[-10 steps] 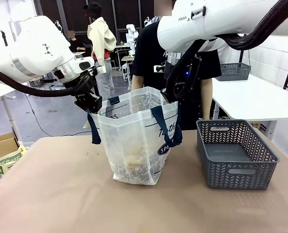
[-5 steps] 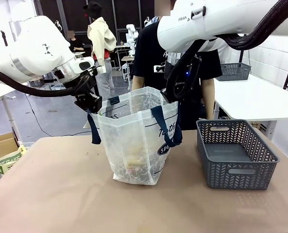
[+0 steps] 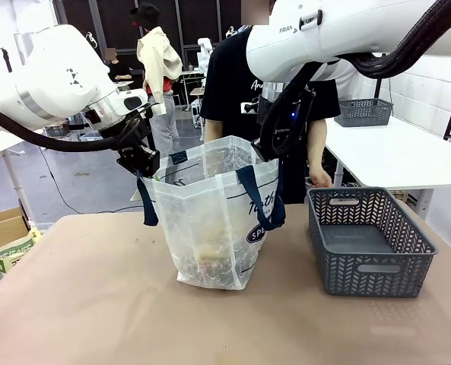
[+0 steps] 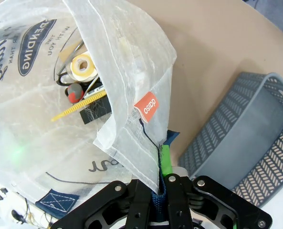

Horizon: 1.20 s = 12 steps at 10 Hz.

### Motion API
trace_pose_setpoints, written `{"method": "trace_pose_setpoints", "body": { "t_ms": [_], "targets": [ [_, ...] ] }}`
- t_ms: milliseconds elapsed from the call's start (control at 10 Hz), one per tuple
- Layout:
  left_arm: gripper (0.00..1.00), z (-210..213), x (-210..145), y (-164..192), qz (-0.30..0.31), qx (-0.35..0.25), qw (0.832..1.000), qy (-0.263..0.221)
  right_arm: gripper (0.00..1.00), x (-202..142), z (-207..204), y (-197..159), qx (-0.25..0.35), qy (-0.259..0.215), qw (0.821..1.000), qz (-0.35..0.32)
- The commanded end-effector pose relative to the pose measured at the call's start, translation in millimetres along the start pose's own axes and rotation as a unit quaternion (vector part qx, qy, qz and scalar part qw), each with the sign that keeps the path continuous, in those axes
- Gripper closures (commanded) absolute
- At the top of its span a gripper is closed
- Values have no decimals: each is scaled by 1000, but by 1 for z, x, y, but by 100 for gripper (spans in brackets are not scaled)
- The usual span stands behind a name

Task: Transfer purchased items from the store into the shopping bag.
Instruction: Move the Reusable shopping bag to the right side of the table.

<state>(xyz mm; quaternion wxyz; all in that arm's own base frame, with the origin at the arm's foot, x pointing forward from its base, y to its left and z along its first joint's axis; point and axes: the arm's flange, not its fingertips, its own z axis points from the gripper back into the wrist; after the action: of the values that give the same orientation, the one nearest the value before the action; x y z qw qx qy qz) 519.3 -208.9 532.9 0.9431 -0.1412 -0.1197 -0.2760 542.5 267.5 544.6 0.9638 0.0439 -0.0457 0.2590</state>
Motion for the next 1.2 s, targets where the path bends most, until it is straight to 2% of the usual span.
{"method": "trace_pose_setpoints", "body": {
  "t_ms": [0, 800, 1100],
  "targets": [
    [100, 2, 0, 0, 0, 1, 1000, -1, 100, 0, 0, 0, 0, -1, 1000, 0],
    [100, 0, 0, 0, 0, 0, 1000, 0, 100, 0, 0, 0, 0, 0, 1000, 0],
    [100, 2, 6, -19, 12, -17, 1000, -8, 100, 9, 7, 3, 26, -6, 999, -47]
  ]
}}
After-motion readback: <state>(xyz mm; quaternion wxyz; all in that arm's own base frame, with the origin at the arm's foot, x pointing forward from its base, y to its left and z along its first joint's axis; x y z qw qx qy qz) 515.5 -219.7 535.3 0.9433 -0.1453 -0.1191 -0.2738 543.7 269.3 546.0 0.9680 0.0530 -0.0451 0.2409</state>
